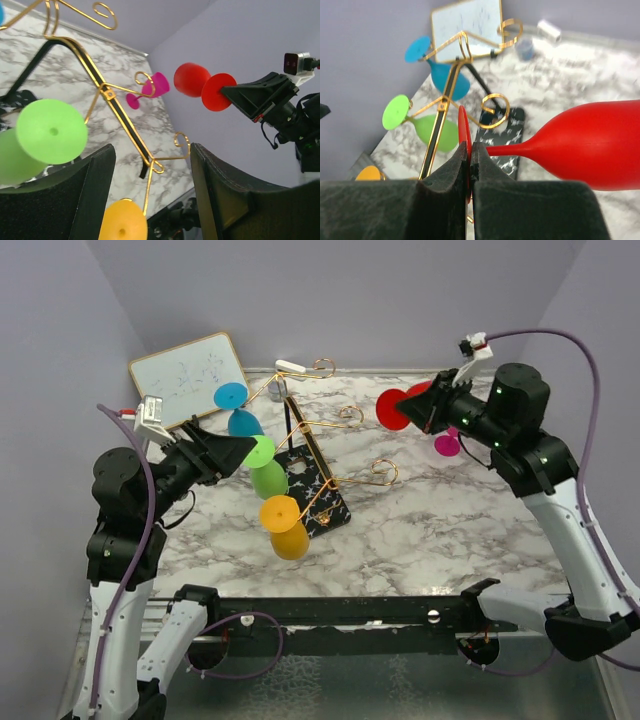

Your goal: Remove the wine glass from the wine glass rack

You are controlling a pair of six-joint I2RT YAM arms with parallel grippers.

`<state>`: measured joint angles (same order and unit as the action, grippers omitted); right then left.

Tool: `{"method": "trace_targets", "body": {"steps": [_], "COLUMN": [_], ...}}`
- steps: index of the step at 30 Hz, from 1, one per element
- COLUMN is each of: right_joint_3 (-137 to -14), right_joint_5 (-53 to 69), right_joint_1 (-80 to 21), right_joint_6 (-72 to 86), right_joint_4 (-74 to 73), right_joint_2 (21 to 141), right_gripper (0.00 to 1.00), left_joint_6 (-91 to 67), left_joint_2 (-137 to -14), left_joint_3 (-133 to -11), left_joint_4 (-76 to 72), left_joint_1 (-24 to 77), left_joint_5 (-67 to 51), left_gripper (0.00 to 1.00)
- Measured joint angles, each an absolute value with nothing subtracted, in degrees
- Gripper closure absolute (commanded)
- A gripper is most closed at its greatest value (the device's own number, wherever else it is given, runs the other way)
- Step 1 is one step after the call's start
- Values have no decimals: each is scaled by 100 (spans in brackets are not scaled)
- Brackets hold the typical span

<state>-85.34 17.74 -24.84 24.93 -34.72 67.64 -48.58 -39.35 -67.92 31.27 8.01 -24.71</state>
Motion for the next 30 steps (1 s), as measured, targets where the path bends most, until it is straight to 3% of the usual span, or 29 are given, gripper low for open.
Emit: {"method": "trace_targets", "body": {"steps": [9, 23, 30], "right_joint_3": [-9553, -10278, -9870], "right_joint_5": [1710, 2163, 2373], "right_joint_1": [-2486, -2556, -2888], "right_joint_6": [451, -1988, -3116], "right_joint_4": [-2497, -1831, -1135], "right_joint_2": [6484, 7035, 6901], "right_gripper": [99, 99, 99], "left_joint_6": [-6093, -6239, -6233], "left_joint_2": [-4241, -3962, -3892], "left_joint_3": [-6501, -6611, -6611], "left_joint_4": [1691, 1568, 1750], "left_joint_1": [801, 801, 801], "left_joint_5": [-3282, -3365, -3361], "left_gripper": [36, 36, 36]}}
